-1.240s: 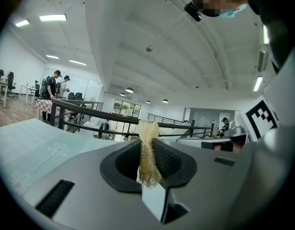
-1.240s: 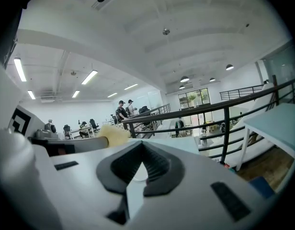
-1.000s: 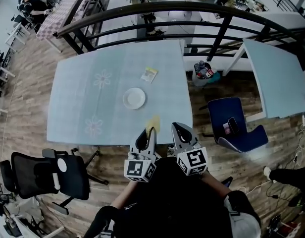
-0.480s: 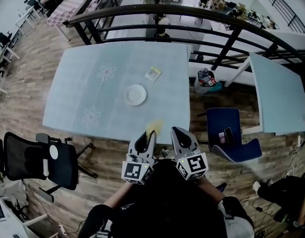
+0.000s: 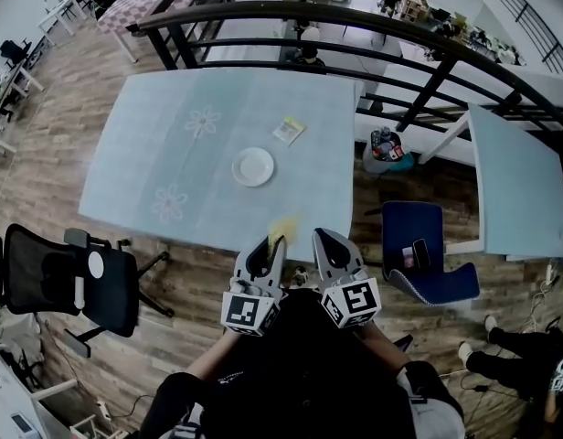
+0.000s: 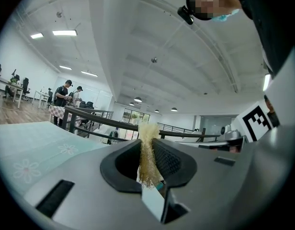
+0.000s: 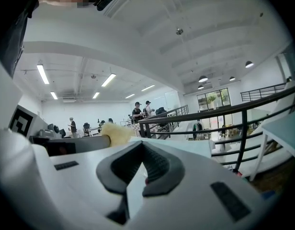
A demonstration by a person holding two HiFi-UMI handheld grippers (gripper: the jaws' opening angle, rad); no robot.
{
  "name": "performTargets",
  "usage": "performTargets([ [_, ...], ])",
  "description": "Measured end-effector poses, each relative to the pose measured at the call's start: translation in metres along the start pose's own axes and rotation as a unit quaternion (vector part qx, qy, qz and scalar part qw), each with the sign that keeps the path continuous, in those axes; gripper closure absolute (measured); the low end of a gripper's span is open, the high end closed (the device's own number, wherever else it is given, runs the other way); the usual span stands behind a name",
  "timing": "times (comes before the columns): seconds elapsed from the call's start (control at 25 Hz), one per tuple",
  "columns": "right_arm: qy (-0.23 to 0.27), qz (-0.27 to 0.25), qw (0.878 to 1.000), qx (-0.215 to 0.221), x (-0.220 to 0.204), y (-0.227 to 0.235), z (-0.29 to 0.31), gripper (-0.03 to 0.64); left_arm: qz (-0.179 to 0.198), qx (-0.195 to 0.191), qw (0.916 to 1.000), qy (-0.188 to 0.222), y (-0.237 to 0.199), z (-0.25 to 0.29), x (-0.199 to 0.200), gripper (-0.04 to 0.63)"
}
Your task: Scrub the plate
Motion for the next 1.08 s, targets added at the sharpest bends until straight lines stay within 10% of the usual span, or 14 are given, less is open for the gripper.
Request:
performTargets([
  [1.08,-0.012,0.006,0.999,0.029,-0.004,-0.014,-0.002,0.609,-0.001,0.021,0.9998,-0.002,-0.001,-0.015,0.001,0.525],
])
Point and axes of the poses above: the fingertips, and each gripper's own axes: z forward along the fingers, y to its right, x out of its top, the point moved 2 cm from there along -z, backward along the fingers, and after that the axes turned 3 degrees about y, right-handed, at the moved point
